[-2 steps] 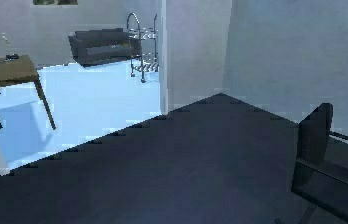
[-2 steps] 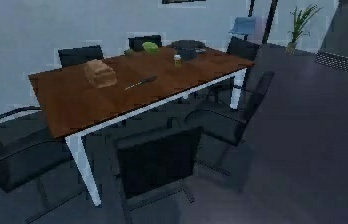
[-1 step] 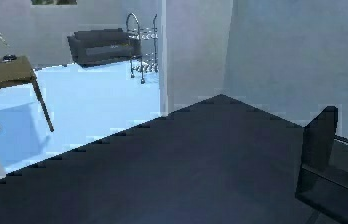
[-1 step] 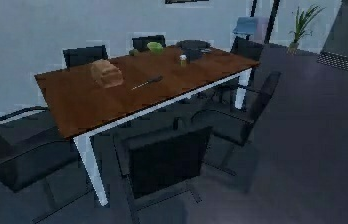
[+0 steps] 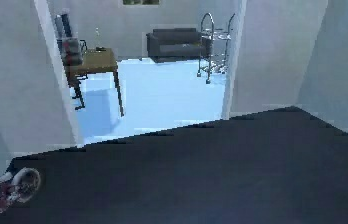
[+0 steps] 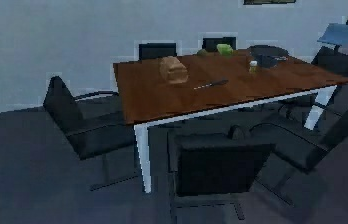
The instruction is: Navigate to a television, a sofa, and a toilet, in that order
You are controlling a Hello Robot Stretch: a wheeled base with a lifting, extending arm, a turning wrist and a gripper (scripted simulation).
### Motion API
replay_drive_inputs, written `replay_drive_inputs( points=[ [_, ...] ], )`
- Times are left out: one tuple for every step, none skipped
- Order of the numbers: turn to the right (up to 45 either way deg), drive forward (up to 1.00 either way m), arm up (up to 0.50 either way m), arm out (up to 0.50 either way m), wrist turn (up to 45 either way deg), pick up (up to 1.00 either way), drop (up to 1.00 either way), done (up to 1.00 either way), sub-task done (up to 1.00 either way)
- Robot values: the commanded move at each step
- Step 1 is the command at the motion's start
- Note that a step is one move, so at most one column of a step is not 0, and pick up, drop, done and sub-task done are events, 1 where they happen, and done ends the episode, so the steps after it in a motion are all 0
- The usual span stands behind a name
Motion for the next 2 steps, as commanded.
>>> replay_drive_inputs(
  points=[
    [0.0,1.00,0.00,0.00,0.0,0.00,0.00,0.00,0.00],
    [0.0,1.00,0.00,0.00,0.0,0.00,0.00,0.00,0.00]
  ],
)
